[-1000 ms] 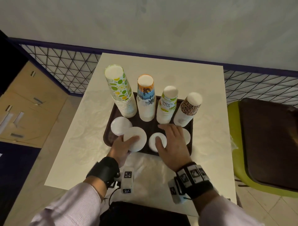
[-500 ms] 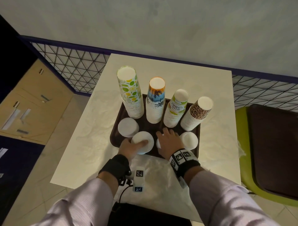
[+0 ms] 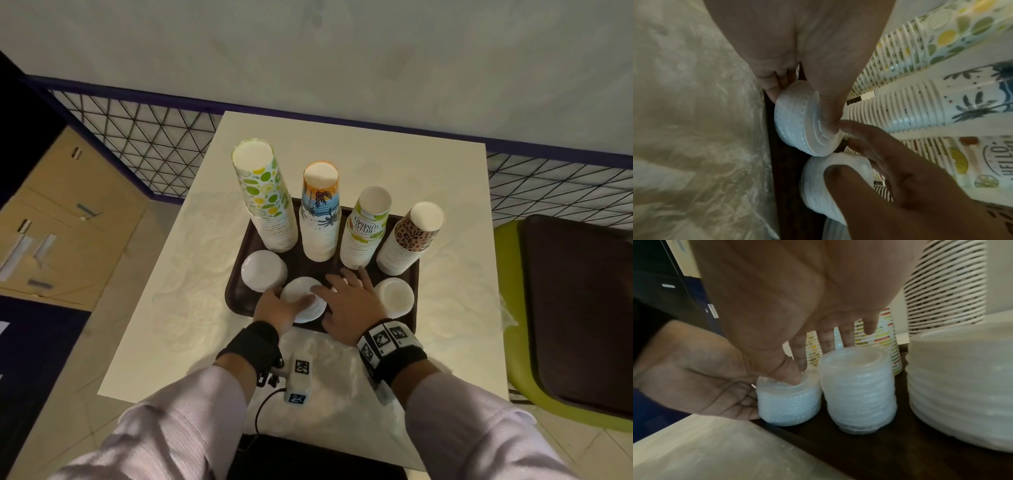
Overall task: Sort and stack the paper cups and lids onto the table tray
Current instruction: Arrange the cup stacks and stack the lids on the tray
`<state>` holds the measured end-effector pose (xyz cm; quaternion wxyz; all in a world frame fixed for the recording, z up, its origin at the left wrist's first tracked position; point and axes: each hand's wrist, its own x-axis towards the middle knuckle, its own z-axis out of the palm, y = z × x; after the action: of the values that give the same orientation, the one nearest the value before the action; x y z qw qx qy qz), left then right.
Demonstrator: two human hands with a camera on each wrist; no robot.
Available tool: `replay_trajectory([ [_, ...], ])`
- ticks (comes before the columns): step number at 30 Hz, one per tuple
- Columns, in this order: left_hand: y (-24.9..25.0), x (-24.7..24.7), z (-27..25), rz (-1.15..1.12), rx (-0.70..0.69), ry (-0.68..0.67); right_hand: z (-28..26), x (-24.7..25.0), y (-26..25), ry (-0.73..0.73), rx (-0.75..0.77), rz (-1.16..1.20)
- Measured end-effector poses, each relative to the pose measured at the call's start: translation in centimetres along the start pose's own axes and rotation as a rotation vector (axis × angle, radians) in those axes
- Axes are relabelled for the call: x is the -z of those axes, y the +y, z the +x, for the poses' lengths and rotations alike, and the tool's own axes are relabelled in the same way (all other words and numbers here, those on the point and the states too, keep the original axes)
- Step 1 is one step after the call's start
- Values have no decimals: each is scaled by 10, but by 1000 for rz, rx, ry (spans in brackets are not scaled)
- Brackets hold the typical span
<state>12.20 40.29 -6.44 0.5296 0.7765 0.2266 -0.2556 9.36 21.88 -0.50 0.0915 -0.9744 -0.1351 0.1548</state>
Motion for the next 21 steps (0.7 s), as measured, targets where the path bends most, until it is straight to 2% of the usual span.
replay_trajectory([
  [7, 8, -5, -4, 342, 12, 90, -1, 1, 0, -30, -8, -26],
  [11, 7, -1, -4, 263, 17, 62, -1, 3, 2, 2, -25, 15],
  [16, 5, 4, -5, 289, 12, 45, -19, 9, 6, 142, -174, 151],
  [21, 12, 0, -7, 264, 49, 22, -29, 5, 10, 100, -228, 164],
])
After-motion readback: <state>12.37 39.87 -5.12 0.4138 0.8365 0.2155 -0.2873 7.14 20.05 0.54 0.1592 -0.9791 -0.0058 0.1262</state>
